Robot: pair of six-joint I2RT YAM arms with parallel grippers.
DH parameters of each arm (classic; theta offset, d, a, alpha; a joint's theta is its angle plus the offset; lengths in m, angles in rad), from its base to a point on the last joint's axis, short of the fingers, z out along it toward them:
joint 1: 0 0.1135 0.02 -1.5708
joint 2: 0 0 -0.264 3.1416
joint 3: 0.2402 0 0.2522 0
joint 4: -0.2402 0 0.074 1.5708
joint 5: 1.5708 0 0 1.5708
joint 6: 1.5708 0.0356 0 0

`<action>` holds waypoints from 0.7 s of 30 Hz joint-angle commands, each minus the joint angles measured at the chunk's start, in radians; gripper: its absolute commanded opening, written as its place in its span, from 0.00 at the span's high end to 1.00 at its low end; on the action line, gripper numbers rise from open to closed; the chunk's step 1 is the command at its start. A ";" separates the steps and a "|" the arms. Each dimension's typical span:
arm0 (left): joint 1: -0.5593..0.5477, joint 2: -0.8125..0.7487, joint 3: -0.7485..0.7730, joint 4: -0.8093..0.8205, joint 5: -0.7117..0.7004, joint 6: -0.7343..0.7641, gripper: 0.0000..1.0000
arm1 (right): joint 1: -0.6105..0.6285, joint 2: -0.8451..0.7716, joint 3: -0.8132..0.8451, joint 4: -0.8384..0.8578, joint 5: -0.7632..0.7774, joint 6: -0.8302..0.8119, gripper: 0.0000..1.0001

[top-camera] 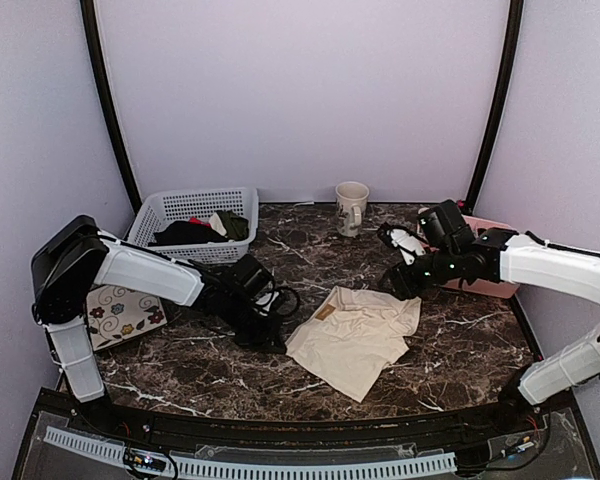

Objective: Roll the underwear
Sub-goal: Pick up the underwear from the center of the board.

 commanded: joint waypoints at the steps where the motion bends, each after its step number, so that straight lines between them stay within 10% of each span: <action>1: 0.023 -0.077 -0.054 -0.111 -0.038 0.046 1.00 | 0.107 0.106 0.034 0.107 0.102 -0.059 0.49; 21: 0.057 -0.095 -0.059 -0.118 -0.068 0.036 1.00 | 0.241 0.459 0.111 0.289 0.186 -0.391 0.60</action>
